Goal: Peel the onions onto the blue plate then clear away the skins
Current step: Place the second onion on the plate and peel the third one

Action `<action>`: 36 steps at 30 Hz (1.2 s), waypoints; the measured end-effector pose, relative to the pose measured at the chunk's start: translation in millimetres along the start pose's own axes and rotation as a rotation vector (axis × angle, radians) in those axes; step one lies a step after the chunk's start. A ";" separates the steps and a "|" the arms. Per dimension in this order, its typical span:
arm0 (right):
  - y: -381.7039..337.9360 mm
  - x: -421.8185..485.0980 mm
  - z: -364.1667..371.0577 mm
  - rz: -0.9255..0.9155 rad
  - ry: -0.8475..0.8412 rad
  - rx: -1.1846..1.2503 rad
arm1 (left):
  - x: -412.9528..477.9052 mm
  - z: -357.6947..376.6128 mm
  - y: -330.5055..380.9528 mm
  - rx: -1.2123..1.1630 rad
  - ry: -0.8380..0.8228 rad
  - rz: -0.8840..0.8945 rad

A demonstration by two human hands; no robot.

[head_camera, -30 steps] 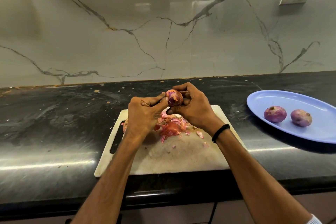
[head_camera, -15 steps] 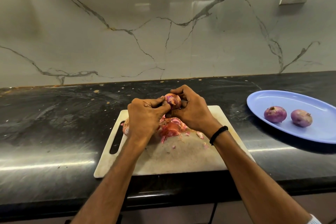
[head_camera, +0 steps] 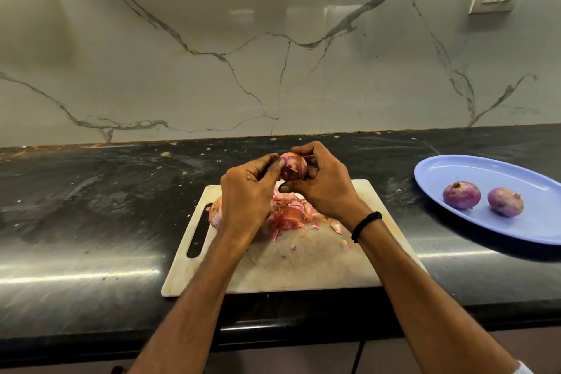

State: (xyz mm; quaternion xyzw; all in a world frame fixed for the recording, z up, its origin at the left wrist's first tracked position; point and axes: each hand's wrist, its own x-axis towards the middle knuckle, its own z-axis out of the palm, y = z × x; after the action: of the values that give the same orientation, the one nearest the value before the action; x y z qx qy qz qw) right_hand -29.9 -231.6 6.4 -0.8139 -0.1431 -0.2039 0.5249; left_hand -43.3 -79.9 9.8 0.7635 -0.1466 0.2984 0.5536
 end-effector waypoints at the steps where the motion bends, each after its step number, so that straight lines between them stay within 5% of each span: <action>1: 0.1 0.3 0.0 -0.001 0.005 0.001 | -0.4 0.7 0.6 0.003 0.004 0.014; 27: -7.6 -5.4 7.8 -0.028 -0.054 0.101 | -0.9 -2.1 1.6 0.048 0.105 -0.033; 36: -10.0 -3.2 1.8 0.030 -0.063 0.302 | 5.3 -9.4 0.1 -0.101 0.218 -0.241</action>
State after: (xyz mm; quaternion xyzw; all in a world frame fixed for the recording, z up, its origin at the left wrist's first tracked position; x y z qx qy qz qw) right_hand -36.8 -225.9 12.2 -0.7336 -0.1765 -0.1467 0.6396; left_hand -41.9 -70.6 15.1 0.7098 -0.0081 0.3030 0.6358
